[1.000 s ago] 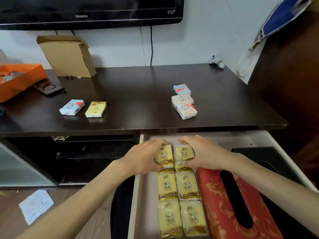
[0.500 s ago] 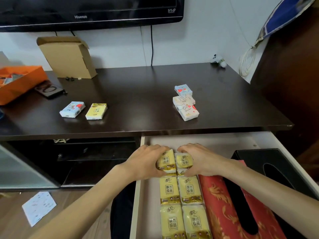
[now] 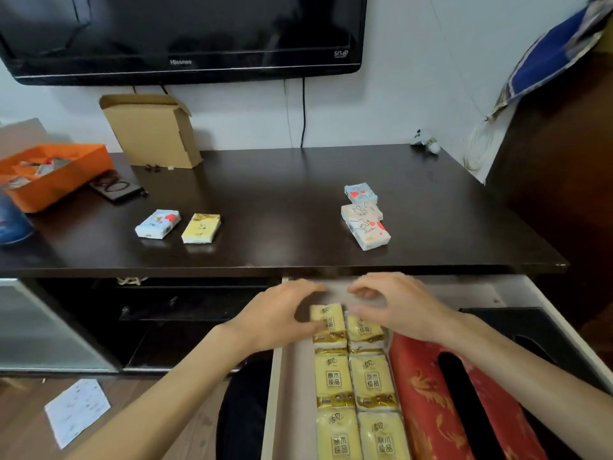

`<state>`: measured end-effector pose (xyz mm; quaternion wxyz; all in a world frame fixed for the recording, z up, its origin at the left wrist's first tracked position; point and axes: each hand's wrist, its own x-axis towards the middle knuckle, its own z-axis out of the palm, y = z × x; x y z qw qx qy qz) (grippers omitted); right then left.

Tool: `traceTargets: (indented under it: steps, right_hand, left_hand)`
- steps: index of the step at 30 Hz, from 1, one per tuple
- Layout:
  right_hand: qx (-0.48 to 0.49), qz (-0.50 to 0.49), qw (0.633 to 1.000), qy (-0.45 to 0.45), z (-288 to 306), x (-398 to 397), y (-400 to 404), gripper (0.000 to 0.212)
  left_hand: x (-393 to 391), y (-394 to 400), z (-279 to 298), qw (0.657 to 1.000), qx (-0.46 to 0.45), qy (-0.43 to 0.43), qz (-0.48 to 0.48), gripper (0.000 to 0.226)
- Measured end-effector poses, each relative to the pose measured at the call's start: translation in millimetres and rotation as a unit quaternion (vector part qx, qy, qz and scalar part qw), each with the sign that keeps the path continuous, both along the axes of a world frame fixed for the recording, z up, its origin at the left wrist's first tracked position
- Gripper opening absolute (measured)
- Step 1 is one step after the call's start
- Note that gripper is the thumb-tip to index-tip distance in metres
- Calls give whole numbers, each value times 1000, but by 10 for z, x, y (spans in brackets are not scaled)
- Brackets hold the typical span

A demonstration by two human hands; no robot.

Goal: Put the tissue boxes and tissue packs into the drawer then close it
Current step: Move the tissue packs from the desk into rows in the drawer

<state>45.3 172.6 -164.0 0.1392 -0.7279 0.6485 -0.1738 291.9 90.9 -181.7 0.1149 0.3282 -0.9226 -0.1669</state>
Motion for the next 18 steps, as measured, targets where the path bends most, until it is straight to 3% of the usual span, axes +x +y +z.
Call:
traceTargets:
  steps: [4, 8, 13, 15, 18]
  right_hand:
    - [-65, -13, 994, -82, 271, 166, -297, 12]
    - [-63, 39, 991, -115, 394, 504, -769, 9]
    - [-51, 90, 993, -65, 428, 1164, -1455, 32]
    - [-33, 104, 992, -68, 459, 1438, -1685, 42]
    - [-23, 113, 991, -62, 497, 1784, -1963, 61]
  left_hand:
    - [299, -178, 324, 995, -39, 61, 70, 37]
    - [771, -492, 569, 978, -50, 95, 178, 26]
    - [1522, -1082, 660, 931, -90, 104, 338, 24]
    - [1769, -1307, 644, 920, -101, 91, 367, 38]
    - [1959, -1548, 590, 931, -61, 39, 357, 66]
